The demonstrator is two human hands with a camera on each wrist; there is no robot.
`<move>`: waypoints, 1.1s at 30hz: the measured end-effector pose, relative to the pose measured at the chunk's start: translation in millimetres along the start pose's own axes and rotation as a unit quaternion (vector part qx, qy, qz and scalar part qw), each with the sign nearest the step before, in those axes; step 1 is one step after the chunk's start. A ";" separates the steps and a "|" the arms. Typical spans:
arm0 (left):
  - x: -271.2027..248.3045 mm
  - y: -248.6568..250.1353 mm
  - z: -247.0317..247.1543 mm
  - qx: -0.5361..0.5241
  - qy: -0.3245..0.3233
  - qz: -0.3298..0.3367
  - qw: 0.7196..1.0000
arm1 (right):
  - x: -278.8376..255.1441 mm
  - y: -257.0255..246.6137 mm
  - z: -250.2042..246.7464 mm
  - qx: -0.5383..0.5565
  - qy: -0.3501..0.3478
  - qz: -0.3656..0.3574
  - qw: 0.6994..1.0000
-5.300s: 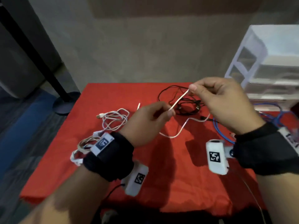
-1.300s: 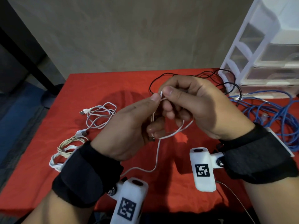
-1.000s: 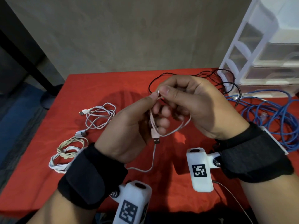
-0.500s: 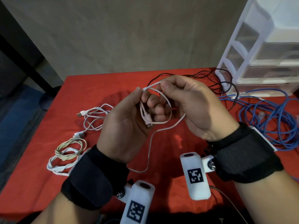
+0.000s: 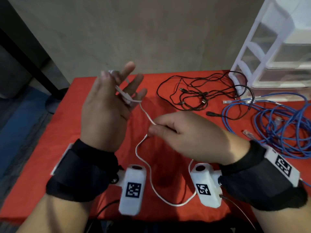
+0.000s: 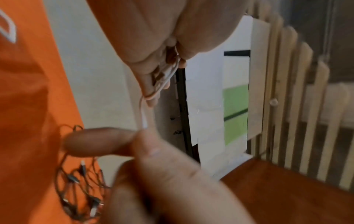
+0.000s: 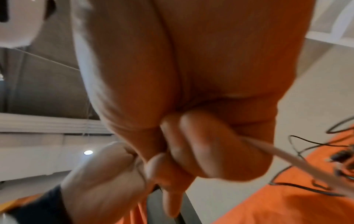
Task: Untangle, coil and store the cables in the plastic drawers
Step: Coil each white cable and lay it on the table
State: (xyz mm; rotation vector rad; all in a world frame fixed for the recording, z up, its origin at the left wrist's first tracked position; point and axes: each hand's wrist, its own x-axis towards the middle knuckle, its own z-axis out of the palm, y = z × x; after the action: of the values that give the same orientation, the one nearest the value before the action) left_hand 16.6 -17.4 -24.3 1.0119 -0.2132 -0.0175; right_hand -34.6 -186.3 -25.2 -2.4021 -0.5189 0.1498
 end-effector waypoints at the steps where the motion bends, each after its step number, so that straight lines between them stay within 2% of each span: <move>1: -2.6 -5.3 1.1 0.056 0.006 0.016 0.998 | -0.8 -1.6 -1.1 -0.021 0.007 -0.015 1.000; 3: -10.8 -13.6 4.4 0.219 -0.017 0.065 0.974 | -2.6 -4.3 -5.3 -0.052 0.024 -0.038 0.998; 4: -14.7 -16.4 4.4 0.321 -0.047 0.094 0.941 | -3.9 -3.6 -8.2 -0.053 0.040 -0.045 0.997; 6: -19.0 -18.7 2.6 0.495 -0.097 0.139 0.852 | -6.9 -0.4 -16.8 -0.024 0.088 -0.050 0.995; 7: -20.1 -19.0 2.2 0.544 -0.109 0.146 0.819 | -7.9 1.2 -22.4 -0.006 0.118 -0.049 0.992; 8: -21.4 -18.2 2.3 0.564 -0.118 0.139 0.806 | -8.6 3.0 -28.4 0.005 0.151 -0.046 0.988; 9: -23.5 -16.7 4.2 0.556 -0.127 0.114 0.814 | -9.1 4.7 -34.5 0.002 0.188 -0.039 0.981; 11: -28.2 -13.1 11.0 0.484 -0.146 0.033 0.862 | -9.3 9.7 -44.9 -0.012 0.249 -0.020 0.968; 13: -31.7 -9.6 20.2 0.395 -0.158 -0.044 0.904 | -7.6 16.1 -47.8 0.023 0.272 -0.010 0.962; 17: -26.4 -4.1 24.7 0.208 -0.166 -0.152 0.952 | -2.8 28.7 -40.6 0.182 0.247 -0.018 0.952; 20: -19.7 6.1 19.5 0.015 -0.155 -0.211 0.965 | -3.6 33.5 -42.8 0.212 0.181 0.011 0.960; 23: -10.6 18.0 9.6 -0.131 -0.155 -0.197 0.959 | -8.6 34.4 -44.4 0.198 0.097 0.031 0.975; 28: -6.7 15.6 3.5 -0.214 -0.065 -0.145 0.964 | -8.7 27.0 -32.2 0.158 0.023 0.042 0.986; 30: -5.9 8.8 5.0 -0.183 -0.033 -0.094 0.978 | -6.6 21.1 -23.8 0.113 -0.009 0.045 0.992; 33: -8.0 -2.3 8.8 0.023 -0.021 0.024 0.999 | -7.0 9.1 -17.6 0.075 -0.039 0.021 0.996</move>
State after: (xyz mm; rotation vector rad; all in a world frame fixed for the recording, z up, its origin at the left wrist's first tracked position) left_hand 7.3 -25.1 -23.1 1.0524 -0.2776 0.0087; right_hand -33.8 -205.9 -17.5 -2.2692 -0.4755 0.2928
